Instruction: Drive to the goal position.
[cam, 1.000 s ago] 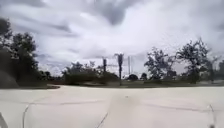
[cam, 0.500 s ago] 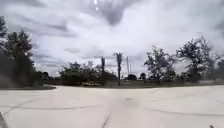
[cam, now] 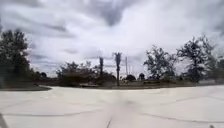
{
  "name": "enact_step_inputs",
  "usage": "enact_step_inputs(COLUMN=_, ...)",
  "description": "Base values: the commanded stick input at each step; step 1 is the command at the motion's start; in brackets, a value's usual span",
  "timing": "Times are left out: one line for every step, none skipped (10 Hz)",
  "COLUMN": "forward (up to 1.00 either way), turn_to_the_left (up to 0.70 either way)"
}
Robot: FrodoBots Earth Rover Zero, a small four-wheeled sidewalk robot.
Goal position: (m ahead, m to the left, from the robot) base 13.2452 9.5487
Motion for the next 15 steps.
enact_step_inputs(forward=0.85, turn_to_the_left=0.00)
enact_step_inputs(forward=0.85, turn_to_the_left=0.11)
enact_step_inputs(forward=0.85, turn_to_the_left=0.33)
enact_step_inputs(forward=0.85, turn_to_the_left=0.34)
enact_step_inputs(forward=0.85, turn_to_the_left=0.34)
enact_step_inputs(forward=0.85, turn_to_the_left=0.34)
enact_step_inputs(forward=0.85, turn_to_the_left=0.34)
enact_step_inputs(forward=0.85, turn_to_the_left=0.34)
enact_step_inputs(forward=0.85, turn_to_the_left=0.27)
enact_step_inputs(forward=0.85, turn_to_the_left=0.06)
enact_step_inputs(forward=0.85, turn_to_the_left=0.00)
enact_step_inputs(forward=0.85, turn_to_the_left=0.00)
enact_step_inputs(forward=0.85, turn_to_the_left=0.00)
enact_step_inputs(forward=0.85, turn_to_the_left=0.00)
enact_step_inputs(forward=0.85, turn_to_the_left=0.00)
